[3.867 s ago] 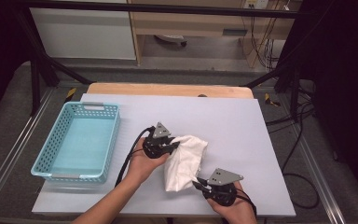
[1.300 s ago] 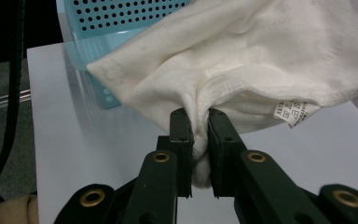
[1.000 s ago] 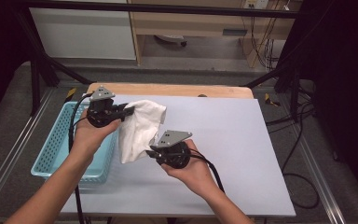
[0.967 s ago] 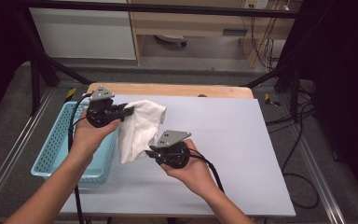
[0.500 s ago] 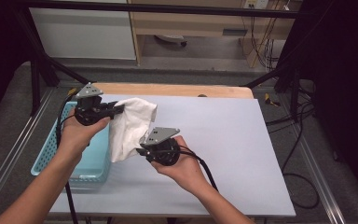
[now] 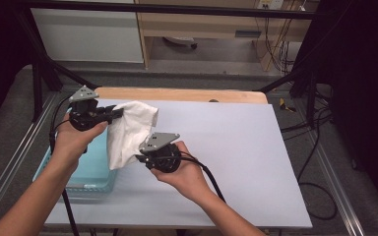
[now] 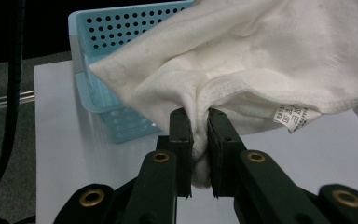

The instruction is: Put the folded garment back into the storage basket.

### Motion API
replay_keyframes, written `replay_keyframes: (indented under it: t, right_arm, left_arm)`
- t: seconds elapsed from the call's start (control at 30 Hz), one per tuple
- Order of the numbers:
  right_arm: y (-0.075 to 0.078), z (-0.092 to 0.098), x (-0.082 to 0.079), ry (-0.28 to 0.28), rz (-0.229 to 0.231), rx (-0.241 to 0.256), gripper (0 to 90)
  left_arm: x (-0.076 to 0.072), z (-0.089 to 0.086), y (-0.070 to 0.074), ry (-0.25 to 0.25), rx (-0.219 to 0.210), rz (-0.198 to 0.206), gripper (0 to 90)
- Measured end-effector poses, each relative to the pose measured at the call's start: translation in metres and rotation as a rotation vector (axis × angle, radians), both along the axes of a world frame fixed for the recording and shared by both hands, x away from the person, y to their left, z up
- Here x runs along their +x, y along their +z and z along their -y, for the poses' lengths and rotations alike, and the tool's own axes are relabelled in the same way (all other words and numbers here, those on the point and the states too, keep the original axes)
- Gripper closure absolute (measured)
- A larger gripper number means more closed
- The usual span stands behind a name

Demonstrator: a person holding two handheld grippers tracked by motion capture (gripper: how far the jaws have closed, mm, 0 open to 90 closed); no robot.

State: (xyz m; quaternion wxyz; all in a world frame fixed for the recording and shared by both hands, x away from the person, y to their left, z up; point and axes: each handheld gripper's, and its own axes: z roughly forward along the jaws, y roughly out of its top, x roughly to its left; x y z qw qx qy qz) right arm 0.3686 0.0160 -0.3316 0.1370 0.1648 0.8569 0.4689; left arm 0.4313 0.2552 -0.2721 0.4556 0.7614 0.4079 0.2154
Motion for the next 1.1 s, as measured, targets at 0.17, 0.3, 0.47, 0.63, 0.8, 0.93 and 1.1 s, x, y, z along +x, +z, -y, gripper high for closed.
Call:
replay_keyframes:
  t: [0.17,0.3,0.47,0.63,0.8,0.93,1.1]
  right_arm:
    - [-0.001,-0.003,0.0,-0.011,0.001,-0.002,81.8]
    - [-0.003,-0.006,0.0,-0.011,-0.003,-0.001,81.8]
    - [-0.004,-0.008,0.0,-0.005,-0.003,0.006,81.8]
    - [-0.005,-0.01,0.0,-0.007,0.001,0.01,81.8]
    - [-0.006,-0.012,0.001,-0.008,0.002,0.009,81.8]
    - [-0.006,-0.012,0.001,-0.008,0.004,0.006,81.8]
    - [-0.005,-0.015,0.001,-0.001,0.006,0.019,81.9]
  left_arm:
    - [0.001,-0.003,-0.002,-0.005,-0.006,-0.005,73.3]
    - [0.001,-0.004,-0.004,-0.001,-0.004,-0.008,73.3]
    - [0.001,-0.006,-0.004,0.004,-0.009,-0.008,73.2]
    - [0.002,-0.008,-0.005,0.009,-0.015,-0.009,73.0]
    - [0.002,-0.008,-0.006,0.011,-0.012,-0.01,72.8]
    - [0.002,-0.009,-0.007,0.018,-0.019,-0.01,72.6]
    - [0.003,-0.012,-0.006,0.026,-0.029,-0.008,72.5]
